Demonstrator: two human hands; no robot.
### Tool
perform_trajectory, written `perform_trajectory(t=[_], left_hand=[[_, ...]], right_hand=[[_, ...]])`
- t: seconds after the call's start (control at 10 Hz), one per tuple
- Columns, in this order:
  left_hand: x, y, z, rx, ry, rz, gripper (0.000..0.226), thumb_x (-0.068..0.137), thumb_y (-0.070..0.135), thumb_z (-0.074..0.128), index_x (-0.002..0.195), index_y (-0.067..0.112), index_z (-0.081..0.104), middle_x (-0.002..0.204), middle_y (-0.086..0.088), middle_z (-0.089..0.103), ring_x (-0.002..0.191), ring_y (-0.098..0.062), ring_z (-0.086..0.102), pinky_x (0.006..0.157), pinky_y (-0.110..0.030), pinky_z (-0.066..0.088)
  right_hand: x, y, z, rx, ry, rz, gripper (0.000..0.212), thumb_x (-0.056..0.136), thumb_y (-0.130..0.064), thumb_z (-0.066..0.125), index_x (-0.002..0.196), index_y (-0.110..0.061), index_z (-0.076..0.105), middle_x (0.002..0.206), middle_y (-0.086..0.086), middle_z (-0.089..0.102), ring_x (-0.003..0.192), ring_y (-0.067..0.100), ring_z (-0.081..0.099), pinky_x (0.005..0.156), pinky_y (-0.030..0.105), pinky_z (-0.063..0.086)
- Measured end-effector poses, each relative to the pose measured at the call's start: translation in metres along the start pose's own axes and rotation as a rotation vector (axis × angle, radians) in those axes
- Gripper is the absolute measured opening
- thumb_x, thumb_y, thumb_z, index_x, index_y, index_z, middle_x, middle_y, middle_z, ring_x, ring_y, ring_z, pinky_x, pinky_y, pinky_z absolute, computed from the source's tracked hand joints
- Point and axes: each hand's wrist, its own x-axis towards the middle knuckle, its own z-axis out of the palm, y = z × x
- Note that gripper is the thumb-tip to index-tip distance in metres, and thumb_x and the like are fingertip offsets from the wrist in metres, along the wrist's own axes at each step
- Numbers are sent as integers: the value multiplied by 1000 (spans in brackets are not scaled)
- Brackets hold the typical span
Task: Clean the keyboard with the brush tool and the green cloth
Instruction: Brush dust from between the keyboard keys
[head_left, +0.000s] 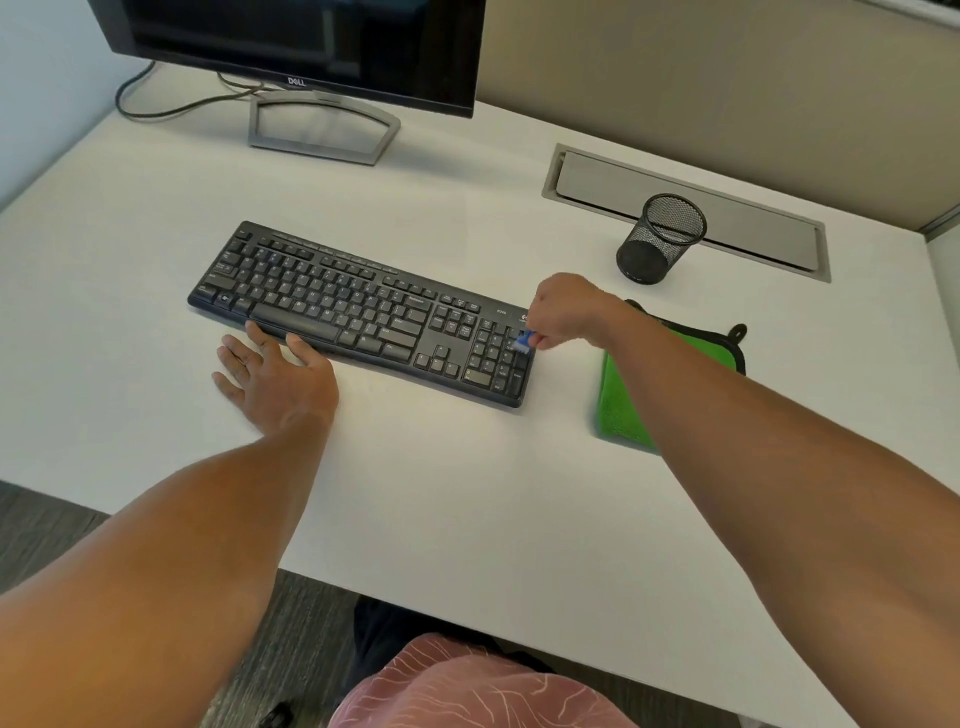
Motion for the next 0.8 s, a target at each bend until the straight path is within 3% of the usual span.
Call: perform_trajectory(t=[0.1, 0.2, 0.3, 0.4, 0.5, 0.6, 0.7, 0.8], left_hand=[[0, 0, 0, 0, 1, -1, 66, 104, 47, 15, 162, 17, 9, 169, -12, 5, 156, -24, -2, 125, -46, -6], [-1, 0, -1, -1, 3, -2, 66, 104, 47, 15, 162, 18, 9, 169, -12, 5, 156, -24, -2, 125, -46, -6], [0, 0, -1, -1, 3, -2, 66, 104, 47, 15, 162, 18, 9, 169, -12, 6, 156, -24, -2, 125, -46, -6], [-1, 0, -1, -3, -5, -1, 66, 103, 47, 15, 162, 17, 9, 169, -13, 5, 156, -25, -2, 125, -46, -6], [0, 0, -1, -5, -3, 0, 66, 103, 47, 15, 162, 18, 9, 169, -13, 5, 156, -24, -2, 125, -46, -6], [0, 0, -1, -5, -8, -1, 66, 103, 47, 15, 162, 17, 8, 169, -13, 6, 156, -24, -2, 125, -46, -6], [0, -1, -1, -1, -11, -2, 66, 103, 46, 14, 162, 17, 8, 169, -13, 5, 156, -25, -2, 125, -46, -5], [-1, 0, -2, 1, -25, 2, 66, 104, 46, 14, 162, 17, 7, 169, -13, 5, 156, -25, -2, 125, -46, -5]], right_hand=[[-2, 0, 3, -153, 139, -33, 19, 85, -8, 56, 98, 3, 66, 90, 15, 63, 81, 26, 56, 61, 29, 49], [-13, 0, 10, -197, 40, -7, 11, 89, -9, 54, 85, -3, 62, 81, 9, 61, 74, 22, 57, 58, 23, 46], [-17, 0, 18, -18, -245, 100, 10, 93, 0, 55, 86, 3, 63, 80, 14, 70, 68, 19, 70, 74, 29, 59], [-25, -7, 13, 121, -175, 164, 11, 94, -6, 56, 92, 3, 62, 86, 17, 70, 77, 26, 69, 64, 25, 56], [-25, -7, 15, -33, 34, 0, 28, 92, -12, 50, 65, -7, 45, 60, 4, 44, 64, 25, 47, 46, 21, 24], [-27, -5, 21, -41, 93, 99, 24, 84, -3, 50, 60, -7, 48, 59, 7, 50, 54, 23, 49, 50, 22, 43], [-34, -4, 31, 52, -107, 137, 15, 87, -3, 57, 73, -6, 57, 50, 5, 65, 66, 27, 67, 71, 32, 61], [-42, -2, 31, 48, -181, 189, 25, 91, -5, 56, 67, -8, 53, 45, 0, 63, 58, 20, 66, 57, 18, 53]])
